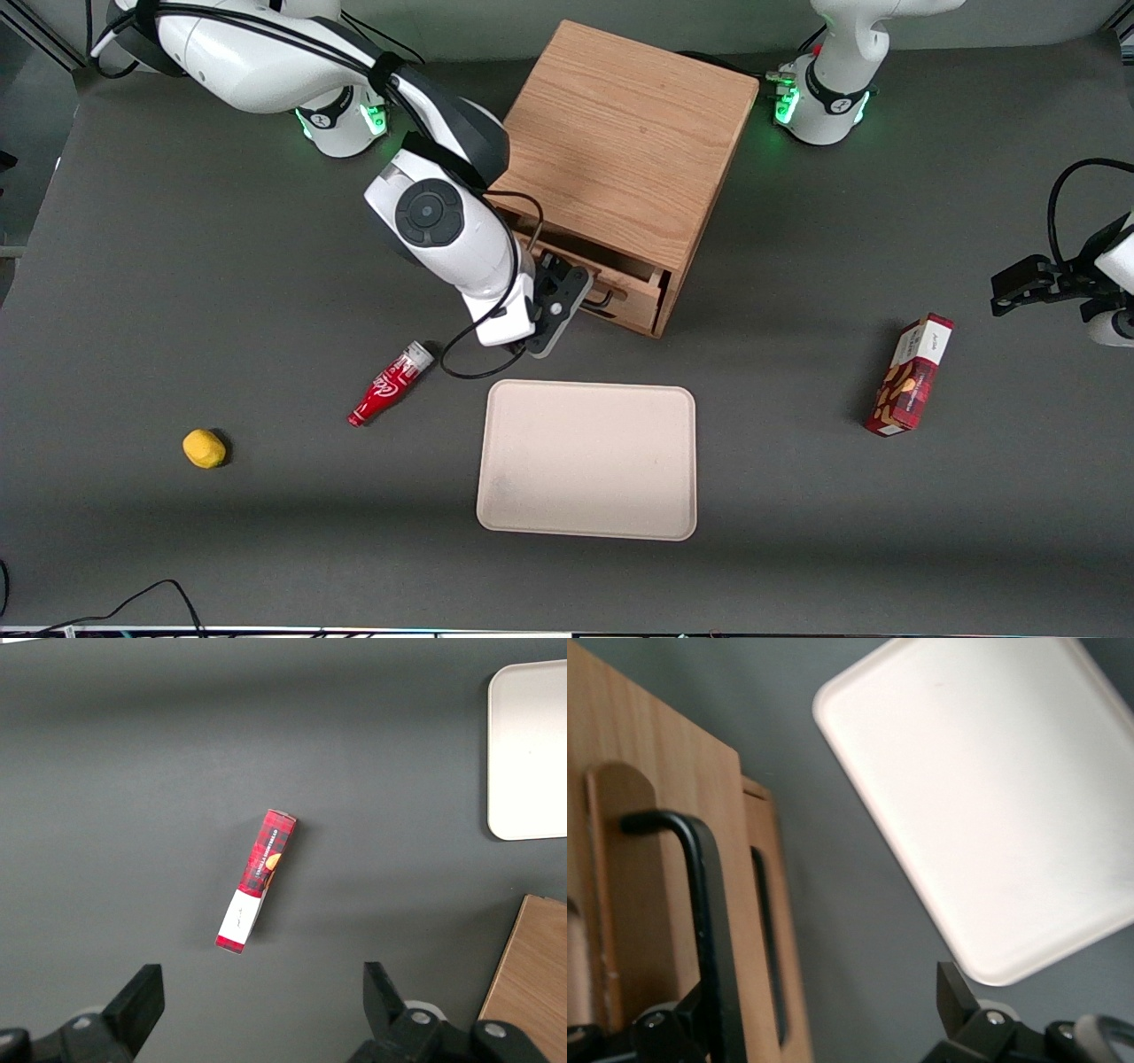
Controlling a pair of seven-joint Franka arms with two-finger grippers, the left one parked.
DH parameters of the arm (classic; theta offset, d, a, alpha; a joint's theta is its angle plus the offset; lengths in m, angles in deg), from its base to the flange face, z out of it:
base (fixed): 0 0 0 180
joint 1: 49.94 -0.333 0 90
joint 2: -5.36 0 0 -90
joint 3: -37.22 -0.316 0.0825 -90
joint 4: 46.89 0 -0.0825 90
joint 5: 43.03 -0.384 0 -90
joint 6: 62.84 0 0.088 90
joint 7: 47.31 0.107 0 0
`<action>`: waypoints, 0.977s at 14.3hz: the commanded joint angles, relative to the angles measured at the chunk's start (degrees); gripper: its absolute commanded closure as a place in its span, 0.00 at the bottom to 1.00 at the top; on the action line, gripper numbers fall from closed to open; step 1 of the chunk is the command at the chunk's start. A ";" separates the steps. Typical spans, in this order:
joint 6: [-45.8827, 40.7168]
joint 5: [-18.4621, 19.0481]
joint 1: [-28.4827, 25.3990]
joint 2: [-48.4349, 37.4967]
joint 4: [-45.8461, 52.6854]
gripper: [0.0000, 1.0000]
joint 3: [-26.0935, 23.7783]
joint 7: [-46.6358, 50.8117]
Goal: Open upper drawer
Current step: 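Pull the upper drawer outward from the cabinet with the right gripper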
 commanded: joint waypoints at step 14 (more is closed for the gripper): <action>5.92 8.94 0.13 8.61 15.23 0.00 9.15 -8.80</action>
